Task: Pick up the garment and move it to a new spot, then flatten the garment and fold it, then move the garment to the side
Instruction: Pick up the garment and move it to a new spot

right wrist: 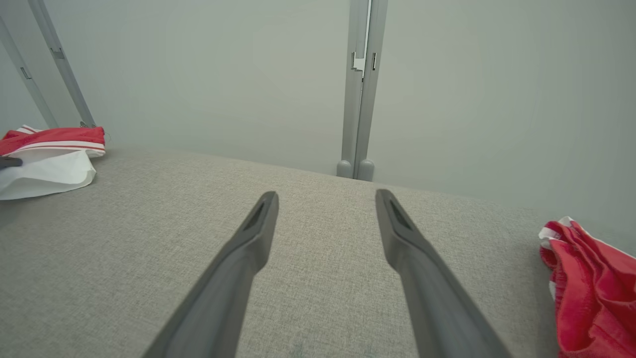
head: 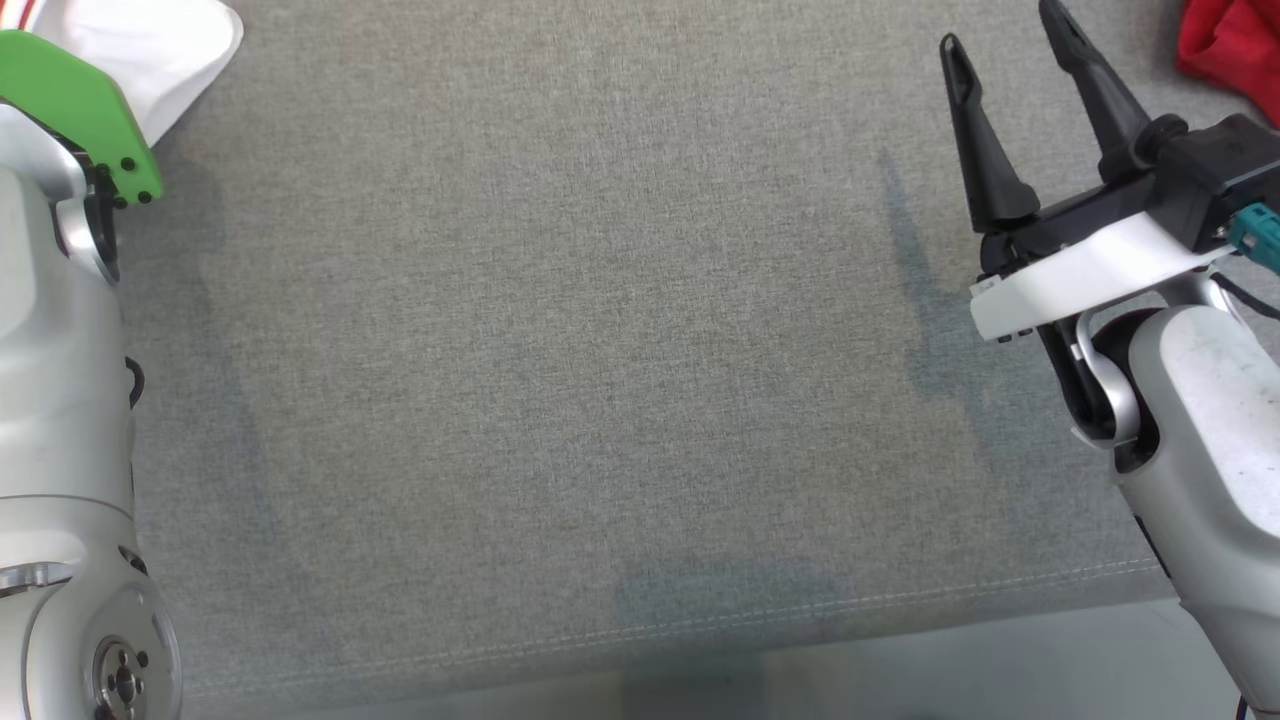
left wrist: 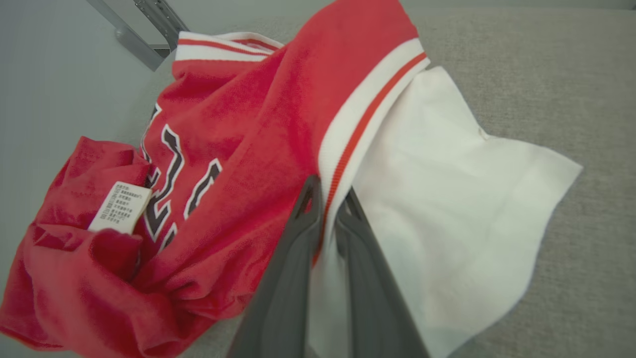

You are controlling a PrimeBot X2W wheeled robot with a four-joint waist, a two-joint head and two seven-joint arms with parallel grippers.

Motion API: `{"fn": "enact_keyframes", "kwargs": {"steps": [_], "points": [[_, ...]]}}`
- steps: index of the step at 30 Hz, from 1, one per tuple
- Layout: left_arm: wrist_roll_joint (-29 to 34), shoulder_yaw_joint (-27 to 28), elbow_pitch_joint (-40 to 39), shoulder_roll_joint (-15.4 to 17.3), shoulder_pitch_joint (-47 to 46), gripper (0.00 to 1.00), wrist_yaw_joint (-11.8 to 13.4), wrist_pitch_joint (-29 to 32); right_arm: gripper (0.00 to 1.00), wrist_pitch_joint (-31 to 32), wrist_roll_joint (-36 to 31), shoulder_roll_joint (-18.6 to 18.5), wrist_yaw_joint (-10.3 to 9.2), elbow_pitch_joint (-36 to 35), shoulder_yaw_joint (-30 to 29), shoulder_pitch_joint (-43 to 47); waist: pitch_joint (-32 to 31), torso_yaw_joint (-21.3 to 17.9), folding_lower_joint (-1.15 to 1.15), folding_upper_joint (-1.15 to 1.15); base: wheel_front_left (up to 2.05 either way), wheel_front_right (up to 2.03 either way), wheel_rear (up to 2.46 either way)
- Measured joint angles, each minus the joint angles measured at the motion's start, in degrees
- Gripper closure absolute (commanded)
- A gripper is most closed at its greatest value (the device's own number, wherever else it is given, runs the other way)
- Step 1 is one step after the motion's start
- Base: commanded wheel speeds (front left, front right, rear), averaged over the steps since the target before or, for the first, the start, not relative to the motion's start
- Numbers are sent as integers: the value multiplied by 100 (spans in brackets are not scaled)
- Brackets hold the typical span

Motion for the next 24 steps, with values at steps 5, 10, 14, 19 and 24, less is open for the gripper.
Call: {"fn": "enact_keyframes", "kwargs": {"steps": [5, 10, 14, 19, 24], "points": [[-64, -36, -1, -35, -18, 100, -233, -235, 0, -130, 89, 98, 44, 209, 35, 109, -292, 19, -1, 0, 0, 0, 0], [-135, -20, -8, -30, -65, 100, -449, -434, 0, -178, 143, 180, 48, 399, 60, 252, -612, 23, 0, 0, 0, 0, 0], [-223, -37, -18, -34, -96, 100, -639, -555, 0, -205, 194, 229, 47, 526, 74, 402, -867, 18, -1, 0, 0, 0, 0], [-265, -125, -48, -192, -120, 100, -942, -719, 0, -235, 234, 242, 47, 666, 67, 552, -1173, 0, -1, 0, 0, 0, 0], [-302, -353, -153, -400, -125, 100, -1189, -870, 0, -278, 247, 334, 47, 757, 74, 626, -1455, -47, -1, 0, 0, 0, 0]]}}
